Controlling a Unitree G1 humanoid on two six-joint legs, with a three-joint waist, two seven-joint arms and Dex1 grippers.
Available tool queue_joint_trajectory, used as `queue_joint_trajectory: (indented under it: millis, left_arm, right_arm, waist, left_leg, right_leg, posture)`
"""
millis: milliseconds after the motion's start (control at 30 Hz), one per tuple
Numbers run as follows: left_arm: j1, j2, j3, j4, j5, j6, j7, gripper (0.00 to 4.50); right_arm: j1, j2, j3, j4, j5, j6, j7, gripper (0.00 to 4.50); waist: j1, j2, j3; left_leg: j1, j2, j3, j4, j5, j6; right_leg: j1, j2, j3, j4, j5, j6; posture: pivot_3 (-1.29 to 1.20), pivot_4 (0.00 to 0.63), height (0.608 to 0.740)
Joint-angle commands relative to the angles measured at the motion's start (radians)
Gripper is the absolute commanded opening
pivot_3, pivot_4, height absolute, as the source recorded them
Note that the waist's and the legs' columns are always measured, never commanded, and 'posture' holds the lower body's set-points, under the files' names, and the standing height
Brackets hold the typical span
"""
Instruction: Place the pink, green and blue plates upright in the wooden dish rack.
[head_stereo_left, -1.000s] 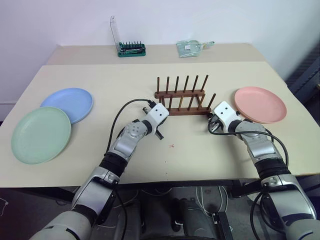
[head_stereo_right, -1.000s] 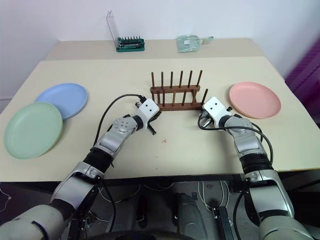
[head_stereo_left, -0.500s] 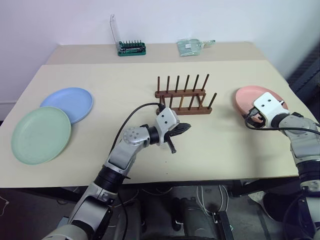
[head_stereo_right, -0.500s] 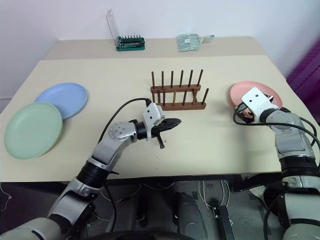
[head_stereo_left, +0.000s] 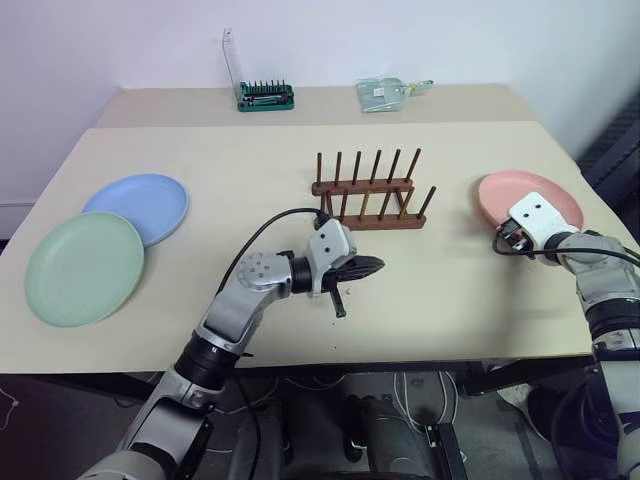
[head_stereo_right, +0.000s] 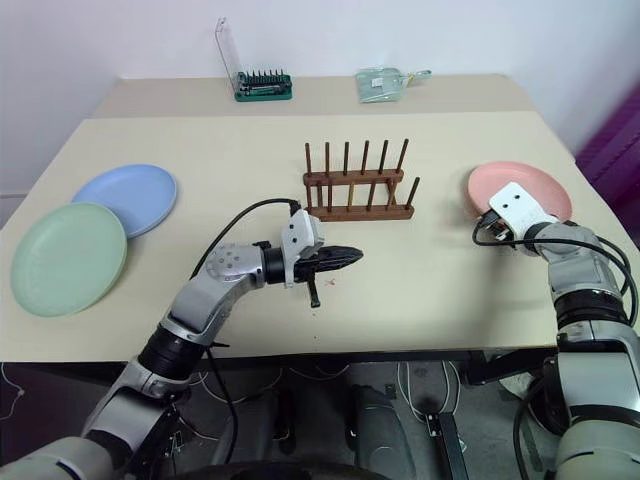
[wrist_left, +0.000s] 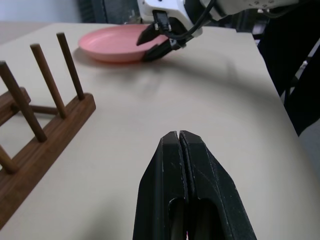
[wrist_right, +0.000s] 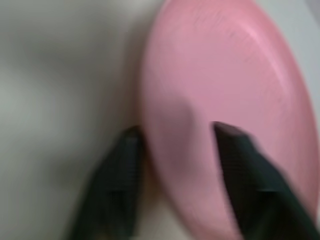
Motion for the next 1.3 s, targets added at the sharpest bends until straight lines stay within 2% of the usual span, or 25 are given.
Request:
queue_joint_trajectory:
  millis: [33,200,333,400,467,567,633,733,867,1300]
  left_arm:
    - [0.003,0.003,0.012,-0.041,-0.009,-0.003,0.005,0.0]
    - [-0.001,0.006,0.022,-0.036,-0.006,-0.008,0.021,0.0]
    - [-0.006,0.021,0.053,-0.034,-0.013,-0.006,0.043,0.0]
    - [-0.005,0.03,0.065,-0.032,-0.016,-0.004,0.047,0.0]
    - [-0.003,0.04,0.077,-0.03,-0.018,-0.006,0.047,0.0]
    - [-0.003,0.049,0.083,-0.028,-0.018,-0.009,0.045,0.0]
    - [-0.004,0.054,0.089,-0.029,-0.022,-0.008,0.045,0.0]
    - [-0.005,0.056,0.102,-0.039,-0.035,-0.005,0.044,0.0]
    - [0.001,0.059,0.105,-0.057,-0.042,0.003,0.039,0.0]
    - [0.019,0.059,0.096,-0.08,-0.048,0.01,0.042,0.0]
  right_arm:
    - [-0.019,-0.007,-0.015,-0.023,0.003,-0.023,-0.017,0.05]
    - [0.028,-0.018,-0.025,-0.145,0.021,-0.063,0.011,0.05]
    - [-0.005,-0.007,-0.131,-0.375,0.14,-0.044,0.017,0.05]
    - [-0.031,0.032,-0.194,-0.527,0.283,0.052,0.068,0.05]
    - [-0.08,0.092,-0.278,-0.695,0.519,0.257,0.111,0.05]
    - [-0.1,0.128,-0.346,-0.841,0.753,0.481,0.159,0.05]
    - [-0.13,0.167,-0.402,-0.889,0.941,0.658,0.134,0.05]
    - [-0.176,0.231,-0.455,-0.878,1.095,0.819,0.032,0.05]
    - [-0.176,0.242,-0.441,-0.848,1.107,0.874,-0.007,0.05]
    - [-0.206,0.21,-0.418,-0.651,1.059,0.887,0.049,0.05]
  waist:
    - [0.0,0.0,0.0]
    - [0.0,0.0,0.0]
    - [-0.003,0.003,0.002]
    - [-0.004,0.003,0.002]
    - [-0.003,0.003,0.002]
    - [0.009,0.003,0.002]
    - [0.02,0.003,0.002]
    - [0.024,0.003,0.002]
    - [0.025,0.003,0.002]
    - [0.022,0.003,0.002]
  left_leg:
    - [0.0,0.0,0.0,0.0,0.0,0.0]
    - [0.0,0.0,0.0,0.0,0.0,0.0]
    - [0.0,0.0,0.001,0.0,0.0,0.0]
    - [0.0,0.0,0.001,0.0,0.0,0.0]
    - [0.0,0.001,0.001,-0.001,0.0,0.0]
    - [0.0,0.003,-0.001,-0.001,0.0,0.0]
    - [0.0,0.004,-0.001,0.0,0.0,0.0]
    - [0.0,0.004,-0.001,0.001,0.0,0.0]
    - [-0.001,0.002,0.0,0.001,0.0,0.0]
    - [-0.002,0.002,0.0,0.001,0.0,0.0]
  right_leg:
    - [0.0,0.0,0.0,0.0,0.0,0.0]
    - [0.0,0.0,0.0,0.0,0.0,0.0]
    - [-0.001,0.0,0.001,0.001,0.002,0.003]
    - [-0.002,0.001,0.002,0.002,0.002,0.004]
    - [-0.002,0.002,0.002,0.003,0.002,0.004]
    - [-0.002,0.003,0.0,0.005,0.002,0.003]
    - [-0.002,0.002,-0.001,0.004,0.001,0.001]
    - [-0.001,-0.001,-0.001,0.004,0.002,-0.004]
    - [-0.002,-0.002,-0.001,0.003,0.002,-0.005]
    - [-0.003,0.0,-0.001,0.003,0.001,-0.002]
  posture:
    - [0.0,0.15,0.73]
    - [0.0,0.15,0.73]
    - [0.0,0.15,0.73]
    - [0.0,0.15,0.73]
    - [0.0,0.15,0.73]
    - [0.0,0.15,0.73]
    - [0.0,0.15,0.73]
    - [0.0,0.15,0.73]
    - [0.0,0.15,0.73]
    - [0.0,0.15,0.73]
